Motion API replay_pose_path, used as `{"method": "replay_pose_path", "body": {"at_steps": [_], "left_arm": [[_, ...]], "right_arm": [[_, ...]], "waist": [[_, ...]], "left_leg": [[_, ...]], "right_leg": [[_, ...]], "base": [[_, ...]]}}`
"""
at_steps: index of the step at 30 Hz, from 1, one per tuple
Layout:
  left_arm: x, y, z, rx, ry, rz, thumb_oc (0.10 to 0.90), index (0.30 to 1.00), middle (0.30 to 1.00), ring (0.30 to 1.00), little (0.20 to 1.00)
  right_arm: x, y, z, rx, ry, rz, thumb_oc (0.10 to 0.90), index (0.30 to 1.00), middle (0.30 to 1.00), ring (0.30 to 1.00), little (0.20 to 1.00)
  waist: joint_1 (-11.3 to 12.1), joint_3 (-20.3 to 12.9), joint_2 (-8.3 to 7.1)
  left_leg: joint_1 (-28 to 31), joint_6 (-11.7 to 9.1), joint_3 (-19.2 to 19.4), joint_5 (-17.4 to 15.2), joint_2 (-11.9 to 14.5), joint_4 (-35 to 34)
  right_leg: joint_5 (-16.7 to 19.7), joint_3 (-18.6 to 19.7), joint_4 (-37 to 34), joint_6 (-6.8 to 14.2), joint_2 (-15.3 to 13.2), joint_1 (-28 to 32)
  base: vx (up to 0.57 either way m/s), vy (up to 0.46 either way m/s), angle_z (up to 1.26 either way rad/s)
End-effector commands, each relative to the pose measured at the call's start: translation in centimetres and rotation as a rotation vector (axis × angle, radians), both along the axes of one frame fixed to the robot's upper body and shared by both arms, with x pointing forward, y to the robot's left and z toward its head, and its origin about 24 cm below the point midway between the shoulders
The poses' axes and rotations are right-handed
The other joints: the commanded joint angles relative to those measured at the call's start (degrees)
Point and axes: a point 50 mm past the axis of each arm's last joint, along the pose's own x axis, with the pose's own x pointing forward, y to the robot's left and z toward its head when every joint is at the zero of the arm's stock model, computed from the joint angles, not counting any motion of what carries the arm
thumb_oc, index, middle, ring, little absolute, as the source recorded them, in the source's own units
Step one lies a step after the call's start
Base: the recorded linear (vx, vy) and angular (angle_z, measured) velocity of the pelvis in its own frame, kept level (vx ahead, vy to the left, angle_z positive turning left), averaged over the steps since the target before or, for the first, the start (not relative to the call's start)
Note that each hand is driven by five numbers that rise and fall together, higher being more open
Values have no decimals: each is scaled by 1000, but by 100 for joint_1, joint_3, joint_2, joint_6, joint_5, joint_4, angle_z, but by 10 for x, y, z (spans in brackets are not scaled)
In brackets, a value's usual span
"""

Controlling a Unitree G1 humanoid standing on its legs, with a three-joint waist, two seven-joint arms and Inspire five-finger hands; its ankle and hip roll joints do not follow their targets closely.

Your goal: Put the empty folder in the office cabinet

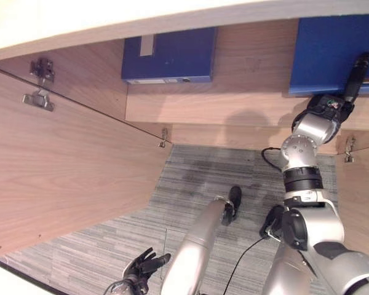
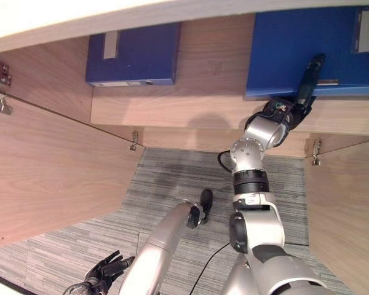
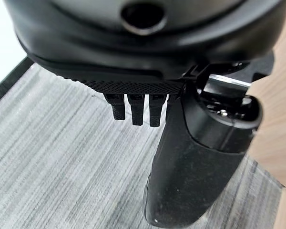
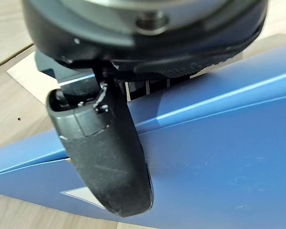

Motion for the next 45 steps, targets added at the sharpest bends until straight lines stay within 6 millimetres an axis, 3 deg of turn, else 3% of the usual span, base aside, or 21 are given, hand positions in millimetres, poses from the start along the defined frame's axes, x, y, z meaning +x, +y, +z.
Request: {"method": "replay_pose_path", "body": {"at_steps": [1, 5, 6, 7, 18, 24, 30, 37, 40, 42, 45], "left_arm": [[-29, 16, -12, 90, 130, 28, 800, 900, 900, 900, 900], [-28, 19, -13, 109, 138, 58, 800, 900, 900, 900, 900], [-29, 20, -14, 111, 142, 64, 800, 900, 900, 900, 900], [-29, 20, -14, 115, 144, 63, 800, 900, 900, 900, 900], [-26, 17, -16, 111, 149, 78, 800, 900, 900, 900, 900], [-13, 8, -14, 85, 116, 89, 800, 900, 900, 900, 900], [-6, 3, -13, 71, 98, 99, 800, 900, 900, 900, 900], [11, -6, -10, 35, 72, 140, 800, 900, 900, 900, 900], [16, -9, -9, 20, 61, 153, 800, 900, 900, 900, 900], [31, -16, -4, 6, 29, 156, 800, 900, 900, 900, 900], [43, -20, 1, -1, -1, 157, 800, 900, 900, 900, 900]], "right_arm": [[-18, -10, 90, -247, -299, -81, 400, 300, 300, 300, 300], [-13, -13, 102, -241, -299, -64, 400, 300, 300, 300, 300], [-12, -15, 103, -238, -298, -62, 723, 785, 785, 785, 785], [-11, -16, 102, -231, -294, -58, 800, 900, 900, 900, 900], [3, -1, 76, -149, -276, 27, 800, 900, 900, 900, 900], [2, 33, 54, -68, -281, 99, 800, 900, 900, 900, 900], [-2, 51, 44, -53, -287, 141, 800, 900, 900, 900, 900], [-22, 75, 37, -126, -359, 206, 800, 900, 900, 900, 900], [-27, 76, 29, -188, -335, 212, 800, 900, 900, 900, 900], [-32, 73, 15, -254, -256, 201, 800, 900, 900, 900, 900], [-34, 73, 11, -273, -223, 195, 800, 900, 900, 900, 900]], "waist": [[36, -359, -238], [72, -422, -314], [83, -429, -324], [92, -430, -322], [143, -393, -332], [51, -318, -334], [-48, -277, -358], [-305, -202, -522], [-392, -191, -586], [-553, -187, -701], [-636, -193, -750]], "left_leg": [[170, -320, -554, -880, 197, 32], [148, -351, -560, -864, 202, -1], [141, -354, -558, -860, 201, -6], [125, -357, -553, -858, 200, -6], [76, -350, -497, -826, 219, -67], [118, -329, -425, -811, 246, -118], [151, -321, -393, -796, 251, -160], [178, -323, -325, -771, 314, -207], [195, -328, -316, -745, 343, -254], [214, -329, -283, -733, 379, -299], [218, -329, -277, -727, 410, -333]], "right_leg": [[-186, 23, -402, 118, 97, 401], [-176, 31, -422, 111, 101, 380], [-170, 31, -420, 114, 102, 370], [-166, 32, -420, 114, 105, 358], [-108, 27, -442, 105, 132, 295], [-66, 65, -507, 96, 166, 320], [-28, 88, -532, 97, 182, 320], [48, 155, -578, 79, 211, 302], [72, 166, -597, 73, 213, 296], [114, 164, -641, 67, 235, 290], [142, 178, -668, 62, 249, 276]], "base": [[0, 0, 0], [12, -11, -2], [0, 0, 0], [0, 0, 0], [0, 0, 0], [-1, 3, -1], [-4, 6, -2], [-14, 29, -8], [-13, 18, -10], [-16, 30, -14], [-16, 20, -17]]}}
